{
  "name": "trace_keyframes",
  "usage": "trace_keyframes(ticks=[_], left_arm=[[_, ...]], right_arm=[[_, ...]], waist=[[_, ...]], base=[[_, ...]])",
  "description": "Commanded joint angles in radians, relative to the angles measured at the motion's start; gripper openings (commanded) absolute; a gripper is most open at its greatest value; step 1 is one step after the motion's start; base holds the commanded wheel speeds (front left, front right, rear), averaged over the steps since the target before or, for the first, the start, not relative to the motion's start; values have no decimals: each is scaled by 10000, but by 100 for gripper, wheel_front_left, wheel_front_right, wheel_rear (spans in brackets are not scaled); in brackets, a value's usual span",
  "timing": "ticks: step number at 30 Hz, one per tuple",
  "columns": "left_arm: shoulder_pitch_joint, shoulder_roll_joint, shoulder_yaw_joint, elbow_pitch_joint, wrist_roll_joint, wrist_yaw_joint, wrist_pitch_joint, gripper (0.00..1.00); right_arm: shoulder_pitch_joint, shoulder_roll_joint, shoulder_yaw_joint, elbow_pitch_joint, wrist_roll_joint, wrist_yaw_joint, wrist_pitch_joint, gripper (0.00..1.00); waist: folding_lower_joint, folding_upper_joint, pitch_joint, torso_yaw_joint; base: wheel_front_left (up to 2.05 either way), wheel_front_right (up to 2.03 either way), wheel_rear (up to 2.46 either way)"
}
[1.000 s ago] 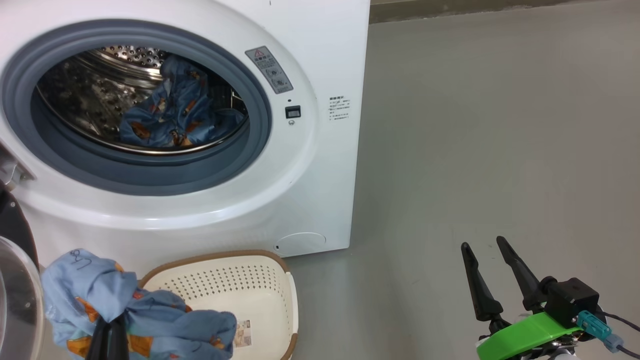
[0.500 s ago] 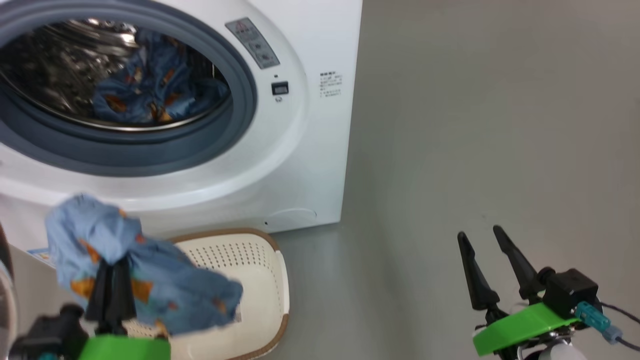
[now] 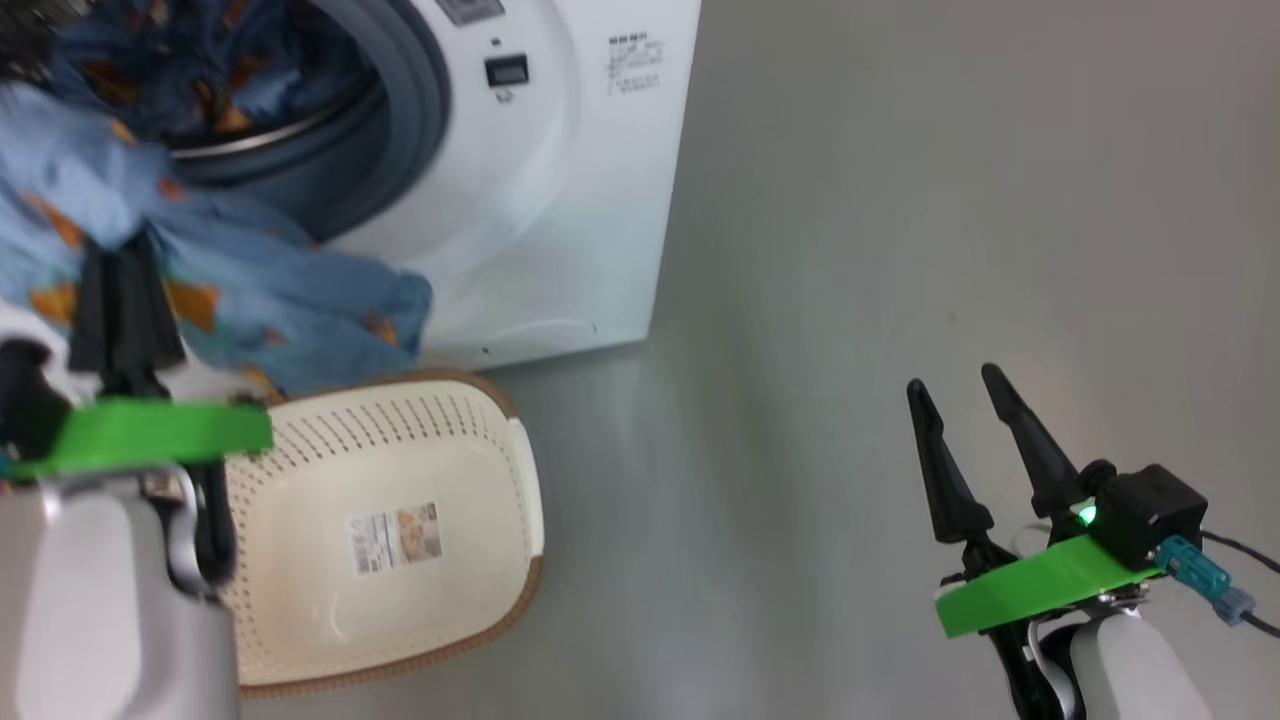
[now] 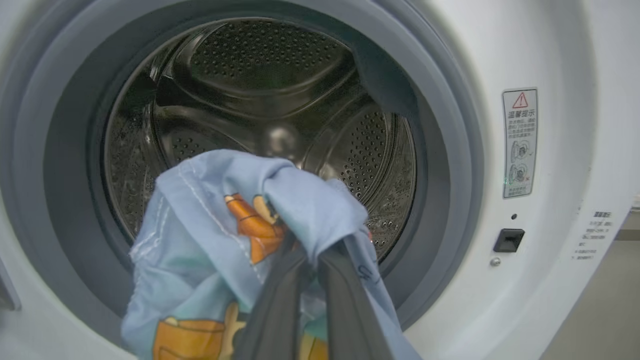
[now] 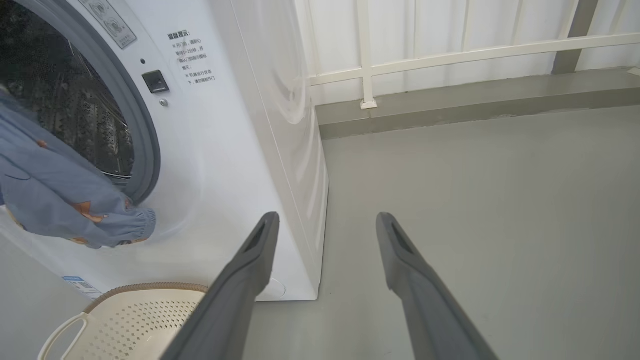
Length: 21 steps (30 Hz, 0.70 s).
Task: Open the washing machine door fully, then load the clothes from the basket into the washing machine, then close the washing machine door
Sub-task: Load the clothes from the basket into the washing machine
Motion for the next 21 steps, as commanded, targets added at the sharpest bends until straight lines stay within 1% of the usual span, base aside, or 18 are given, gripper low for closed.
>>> trace_keyframes(ticks=[1, 3, 4, 5, 12, 16, 19, 21], left_arm=[[-695, 357, 369, 10, 112, -134, -78, 0], [-1341, 439, 481, 350, 127, -194, -78, 0], [-1967, 526, 574, 685, 135, -251, -78, 0], [-1967, 526, 574, 685, 135, -251, -78, 0], [-4196, 672, 882, 2263, -38, -358, -78, 0], [-5436, 892, 749, 3343, 37, -425, -78, 0], [-6365, 1055, 739, 4342, -180, -482, -21, 0], [-6956, 1337, 628, 4969, -164, -514, 54, 0]], right_arm=[[-217, -10, 280, -278, 68, 62, -76, 100], [-337, -9, 284, -321, 61, 62, -76, 100], [-445, -6, 279, -362, 64, 62, -76, 100], [-445, -6, 279, -362, 64, 62, -76, 100], [-686, -33, 264, -460, 74, 62, -76, 100], [-809, -38, 352, -523, 51, 62, -76, 100], [-875, -20, 453, -534, 59, 62, -76, 100], [-890, -5, 551, -504, 70, 62, -76, 100]], waist=[[-1, 0, 888, -248], [-1, 0, 1210, -302], [-1, 0, 1528, -348], [-1, 0, 1528, -348], [-1, 0, 2581, -345], [-1, 0, 3115, -310], [-1, 0, 3465, -318], [-1, 0, 3667, -371]], base=[[0, 0, 0], [0, 0, 0], [0, 0, 0], [0, 0, 0], [0, 0, 0], [0, 0, 0], [0, 0, 0], [0, 0, 0]])
